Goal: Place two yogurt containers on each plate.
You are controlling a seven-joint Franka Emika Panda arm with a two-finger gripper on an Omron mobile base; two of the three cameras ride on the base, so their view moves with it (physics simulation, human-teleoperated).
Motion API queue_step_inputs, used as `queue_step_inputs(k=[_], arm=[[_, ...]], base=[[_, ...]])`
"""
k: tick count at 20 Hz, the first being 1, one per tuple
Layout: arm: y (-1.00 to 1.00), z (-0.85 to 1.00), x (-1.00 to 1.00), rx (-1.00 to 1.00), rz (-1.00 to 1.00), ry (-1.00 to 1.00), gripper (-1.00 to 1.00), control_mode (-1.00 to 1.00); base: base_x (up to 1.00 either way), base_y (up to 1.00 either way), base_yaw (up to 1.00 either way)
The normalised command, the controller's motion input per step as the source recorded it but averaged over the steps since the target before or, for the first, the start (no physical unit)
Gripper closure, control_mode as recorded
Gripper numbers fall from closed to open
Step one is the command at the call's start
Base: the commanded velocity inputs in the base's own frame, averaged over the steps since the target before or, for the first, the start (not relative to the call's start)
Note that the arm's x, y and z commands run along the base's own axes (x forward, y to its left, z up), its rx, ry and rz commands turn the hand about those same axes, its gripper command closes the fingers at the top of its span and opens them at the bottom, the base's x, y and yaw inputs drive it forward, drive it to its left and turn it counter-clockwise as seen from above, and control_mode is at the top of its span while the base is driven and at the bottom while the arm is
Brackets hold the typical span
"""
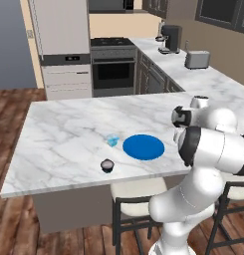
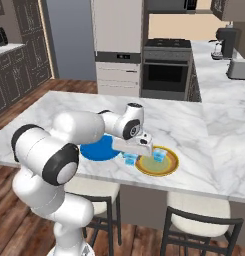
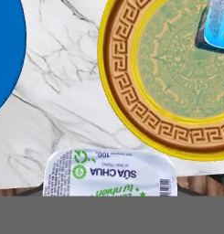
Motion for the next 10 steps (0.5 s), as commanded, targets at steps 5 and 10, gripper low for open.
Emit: queue_step_inputs(k=[5, 10], arm=[[-0.73, -0.09, 0.11, 0.00, -0.03, 0.01, 1.00, -1.00], [-0.52, -0.28, 0.13, 0.00, 0.00, -0.04, 1.00, -1.00]], base=[[0.00, 0.00, 0.00], [0.00, 0.00, 0.00]])
